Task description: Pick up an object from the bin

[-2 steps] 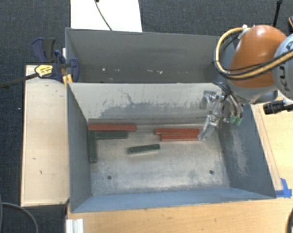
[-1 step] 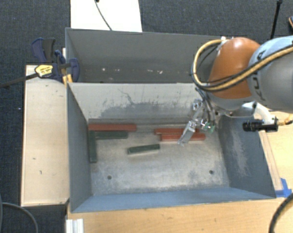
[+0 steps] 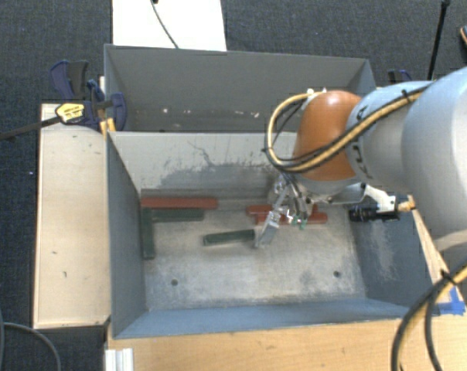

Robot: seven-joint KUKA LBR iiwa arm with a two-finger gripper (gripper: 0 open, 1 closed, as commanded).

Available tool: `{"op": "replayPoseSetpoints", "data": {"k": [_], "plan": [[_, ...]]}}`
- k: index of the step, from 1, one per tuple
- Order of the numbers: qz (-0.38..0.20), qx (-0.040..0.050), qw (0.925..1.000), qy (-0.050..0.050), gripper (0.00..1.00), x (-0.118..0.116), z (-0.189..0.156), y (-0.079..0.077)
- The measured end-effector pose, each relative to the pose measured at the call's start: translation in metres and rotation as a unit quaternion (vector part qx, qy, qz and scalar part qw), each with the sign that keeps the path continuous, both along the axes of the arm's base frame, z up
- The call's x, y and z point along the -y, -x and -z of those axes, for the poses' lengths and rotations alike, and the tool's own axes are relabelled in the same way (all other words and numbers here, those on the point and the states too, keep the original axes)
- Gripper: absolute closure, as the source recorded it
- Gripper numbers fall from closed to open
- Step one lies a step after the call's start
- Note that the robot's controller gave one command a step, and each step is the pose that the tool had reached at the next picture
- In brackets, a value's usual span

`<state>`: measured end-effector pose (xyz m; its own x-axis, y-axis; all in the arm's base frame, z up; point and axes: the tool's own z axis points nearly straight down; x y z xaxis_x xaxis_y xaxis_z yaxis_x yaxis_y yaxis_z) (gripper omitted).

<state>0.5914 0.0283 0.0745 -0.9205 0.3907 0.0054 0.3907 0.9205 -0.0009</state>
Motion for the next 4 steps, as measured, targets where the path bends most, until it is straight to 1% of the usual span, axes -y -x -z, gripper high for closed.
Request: {"op": "replayPoseSetpoints", "data": {"k": [1,2,3,4], "plan": [[-0.095,0.0021,0.9955,0.0,0.0,-0.04,0.004,-0.001],[-0.095,0.0024,0.9955,0.0,1.0,-0.039,0.004,-0.001],[-0.096,0.0024,0.9954,0.0,0.0,-0.039,0.004,-0.001],[-0.171,0.0016,0.9852,-0.001,0.0,-0.09,0.004,0.023]]}}
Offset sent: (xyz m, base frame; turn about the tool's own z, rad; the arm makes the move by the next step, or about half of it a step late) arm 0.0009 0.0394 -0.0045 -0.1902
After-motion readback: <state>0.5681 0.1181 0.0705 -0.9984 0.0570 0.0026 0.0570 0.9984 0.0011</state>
